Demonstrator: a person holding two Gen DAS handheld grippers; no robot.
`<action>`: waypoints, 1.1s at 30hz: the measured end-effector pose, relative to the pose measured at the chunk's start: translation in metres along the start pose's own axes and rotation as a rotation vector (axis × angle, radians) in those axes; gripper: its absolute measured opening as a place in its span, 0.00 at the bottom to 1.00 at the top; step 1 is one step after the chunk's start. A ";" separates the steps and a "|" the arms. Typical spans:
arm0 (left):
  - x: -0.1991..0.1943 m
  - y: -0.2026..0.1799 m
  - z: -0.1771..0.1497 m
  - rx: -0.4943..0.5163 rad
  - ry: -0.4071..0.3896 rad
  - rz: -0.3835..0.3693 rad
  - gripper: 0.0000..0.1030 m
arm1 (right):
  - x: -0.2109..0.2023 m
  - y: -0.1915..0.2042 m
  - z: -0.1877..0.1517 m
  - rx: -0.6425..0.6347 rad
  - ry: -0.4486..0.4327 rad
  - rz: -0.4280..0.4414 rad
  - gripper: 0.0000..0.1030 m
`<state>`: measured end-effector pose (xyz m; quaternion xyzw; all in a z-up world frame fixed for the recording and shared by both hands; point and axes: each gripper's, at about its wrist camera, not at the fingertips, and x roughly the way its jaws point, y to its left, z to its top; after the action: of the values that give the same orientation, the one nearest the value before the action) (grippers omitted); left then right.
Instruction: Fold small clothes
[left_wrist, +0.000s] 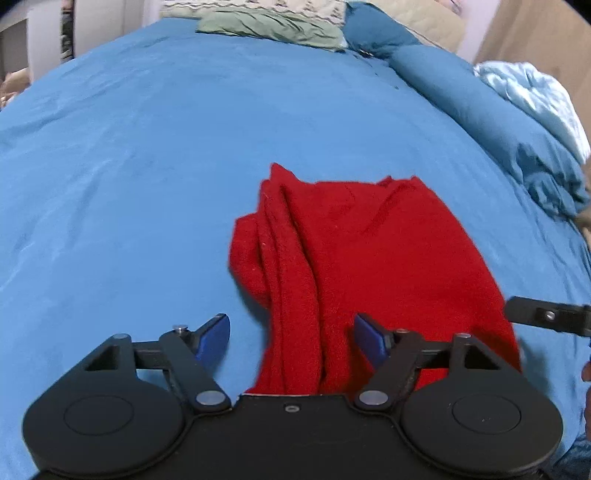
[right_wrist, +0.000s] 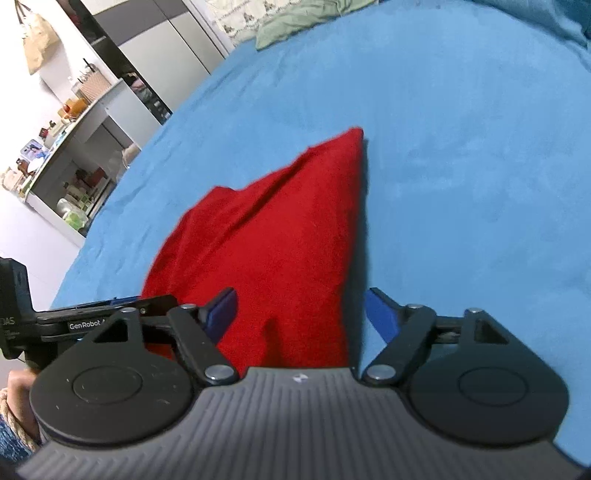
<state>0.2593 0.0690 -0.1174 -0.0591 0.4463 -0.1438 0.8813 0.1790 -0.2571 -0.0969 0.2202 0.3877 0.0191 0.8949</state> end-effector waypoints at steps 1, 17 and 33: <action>-0.007 0.000 0.001 -0.006 -0.006 0.007 0.78 | -0.006 0.004 0.001 -0.015 -0.006 -0.008 0.93; -0.227 -0.066 -0.021 0.060 -0.227 0.132 1.00 | -0.186 0.116 -0.017 -0.165 -0.143 -0.257 1.00; -0.231 -0.083 -0.117 0.104 -0.114 0.172 1.00 | -0.206 0.132 -0.121 -0.183 -0.053 -0.405 1.00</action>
<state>0.0193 0.0638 0.0106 0.0173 0.3909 -0.0870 0.9161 -0.0316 -0.1340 0.0254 0.0560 0.3970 -0.1319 0.9066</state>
